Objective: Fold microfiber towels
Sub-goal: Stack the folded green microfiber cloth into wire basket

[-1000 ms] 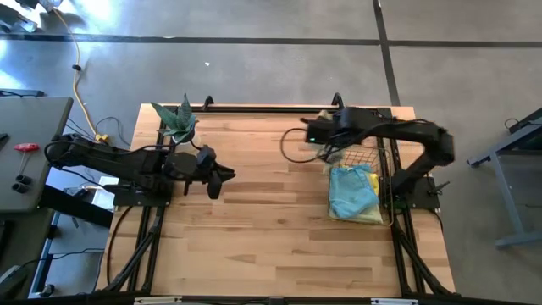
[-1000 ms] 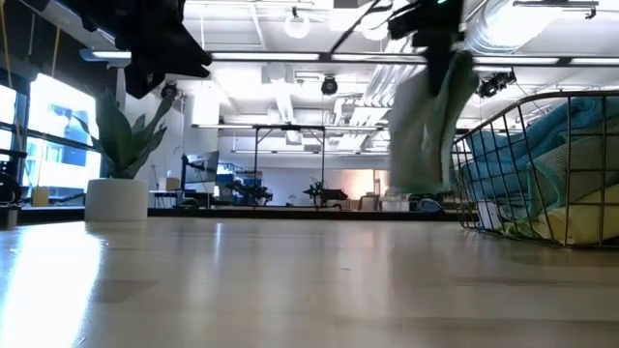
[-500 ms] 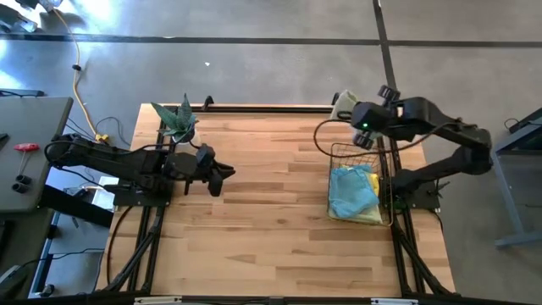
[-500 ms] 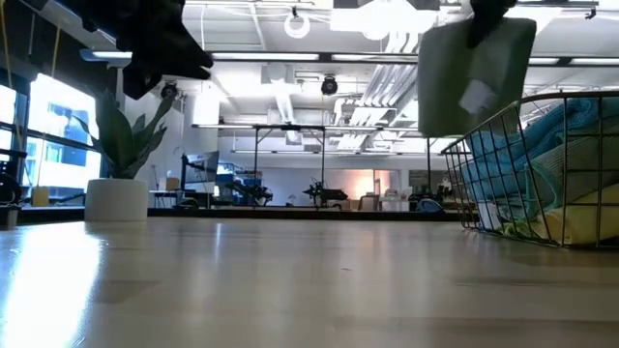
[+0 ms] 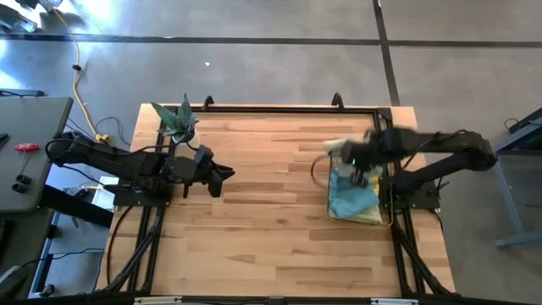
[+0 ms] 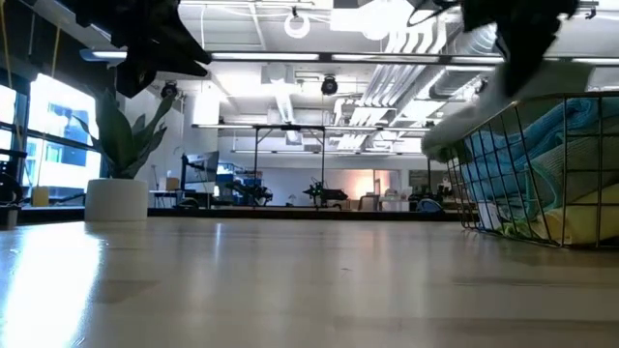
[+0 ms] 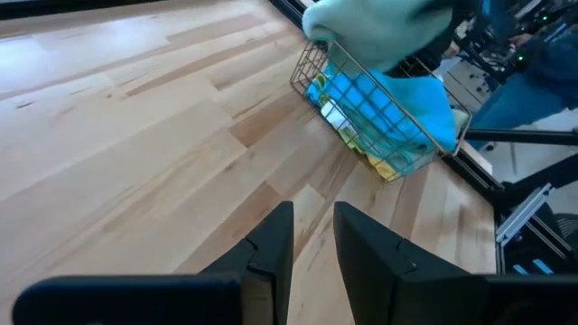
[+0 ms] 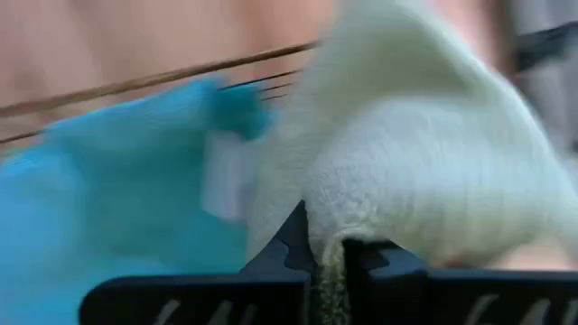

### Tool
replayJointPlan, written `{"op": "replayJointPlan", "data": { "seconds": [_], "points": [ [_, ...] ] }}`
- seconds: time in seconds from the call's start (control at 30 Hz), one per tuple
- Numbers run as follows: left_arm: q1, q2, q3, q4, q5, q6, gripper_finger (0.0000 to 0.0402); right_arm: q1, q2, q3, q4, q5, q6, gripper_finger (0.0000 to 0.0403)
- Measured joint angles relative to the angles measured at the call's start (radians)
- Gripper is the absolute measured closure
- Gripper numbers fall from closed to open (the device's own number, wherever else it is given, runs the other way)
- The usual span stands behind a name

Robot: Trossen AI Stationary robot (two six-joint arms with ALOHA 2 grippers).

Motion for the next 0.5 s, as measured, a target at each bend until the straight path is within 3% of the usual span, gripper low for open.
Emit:
{"op": "replayJointPlan", "data": {
  "seconds": [0.13, 0.23, 0.5],
  "points": [
    [-0.016, 0.000, 0.000, 0.000, -0.028, -0.003, 0.0328, 0.134, -0.013, -0.156, 0.153, -0.119, 0.076, 0.0403],
    [-0.016, 0.000, 0.000, 0.000, -0.051, -0.003, 0.0328, 0.216, -0.010, -0.197, 0.215, -0.124, 0.098, 0.0403],
    [0.008, 0.000, 0.000, 0.000, -0.063, -0.002, 0.0328, 0.242, -0.013, -0.074, 0.023, 0.081, 0.155, 0.0403]
  ]
}}
